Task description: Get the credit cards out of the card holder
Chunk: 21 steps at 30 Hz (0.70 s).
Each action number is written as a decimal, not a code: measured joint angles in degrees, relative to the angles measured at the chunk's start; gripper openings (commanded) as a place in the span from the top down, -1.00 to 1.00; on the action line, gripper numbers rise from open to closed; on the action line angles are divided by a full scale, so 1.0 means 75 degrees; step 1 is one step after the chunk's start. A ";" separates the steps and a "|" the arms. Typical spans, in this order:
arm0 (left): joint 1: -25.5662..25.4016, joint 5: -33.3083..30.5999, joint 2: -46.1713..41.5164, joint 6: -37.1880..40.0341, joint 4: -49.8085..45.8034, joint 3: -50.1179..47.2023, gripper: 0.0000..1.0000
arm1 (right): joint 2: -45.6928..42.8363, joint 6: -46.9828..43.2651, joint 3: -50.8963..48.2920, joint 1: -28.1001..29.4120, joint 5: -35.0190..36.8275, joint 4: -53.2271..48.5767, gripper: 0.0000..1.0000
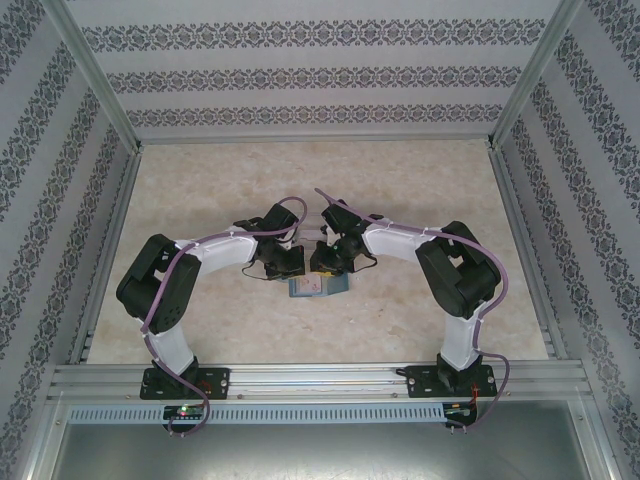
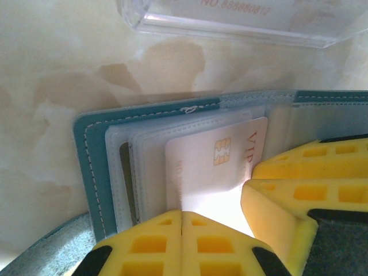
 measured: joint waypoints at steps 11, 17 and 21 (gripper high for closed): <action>0.0000 0.0000 0.0000 0.0003 -0.0003 0.0000 0.96 | -0.0099 -0.0003 0.0003 0.0000 0.0303 -0.0283 0.48; 0.0000 -0.0012 0.0108 0.0003 -0.0023 0.0000 0.96 | -0.0283 0.0000 0.0000 -0.0003 0.0329 -0.0367 0.41; 0.0000 -0.0020 0.0125 0.0006 -0.0026 0.0003 0.96 | -0.0379 0.0000 -0.0038 -0.0015 0.0326 -0.0341 0.40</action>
